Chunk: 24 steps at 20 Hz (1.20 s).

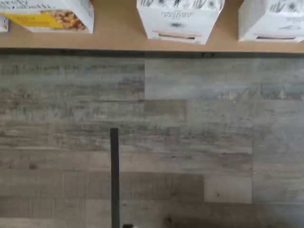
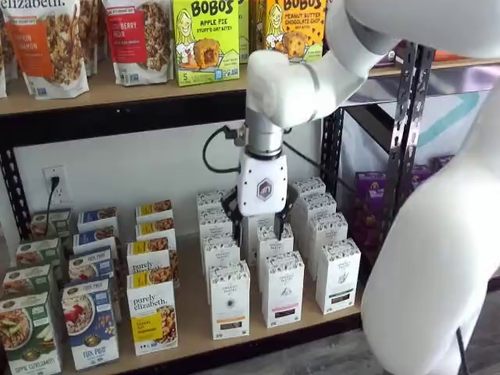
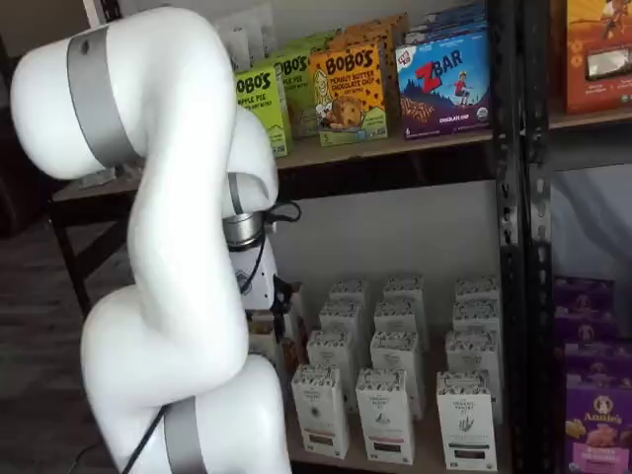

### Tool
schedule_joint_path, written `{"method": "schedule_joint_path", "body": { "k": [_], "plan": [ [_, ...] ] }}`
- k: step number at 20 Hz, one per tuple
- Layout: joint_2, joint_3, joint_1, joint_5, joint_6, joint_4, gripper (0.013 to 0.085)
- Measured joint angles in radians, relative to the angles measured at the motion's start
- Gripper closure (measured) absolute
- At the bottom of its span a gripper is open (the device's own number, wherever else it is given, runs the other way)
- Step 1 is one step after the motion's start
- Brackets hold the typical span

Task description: Pick up the white box with a yellow strip in the middle, on the bottom shelf, the fourth box from the left

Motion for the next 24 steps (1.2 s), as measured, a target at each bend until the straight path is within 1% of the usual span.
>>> {"method": "schedule_joint_path", "body": {
  "k": [3,5,7,9,10,16,18,21,24],
  "plan": [
    [0.057,-0.009,0.015,-0.030,0.009,0.005,0.0130],
    [0.088,-0.010,0.021,-0.058,0.018,-0.001,0.0130],
    [0.140,-0.009,0.029,-0.111,0.035,-0.018,0.0130],
    [0.188,-0.016,0.030,-0.141,0.057,-0.047,0.0130],
    [0.220,-0.021,0.030,-0.163,0.056,-0.048,0.0130],
    [0.348,-0.045,0.010,-0.281,0.018,-0.030,0.0130],
    [0.390,-0.063,0.000,-0.304,0.009,-0.032,0.0130],
    [0.466,-0.106,-0.019,-0.333,-0.021,-0.021,0.0130],
    [0.521,-0.143,-0.035,-0.352,-0.040,-0.019,0.0130]
  ]
}}
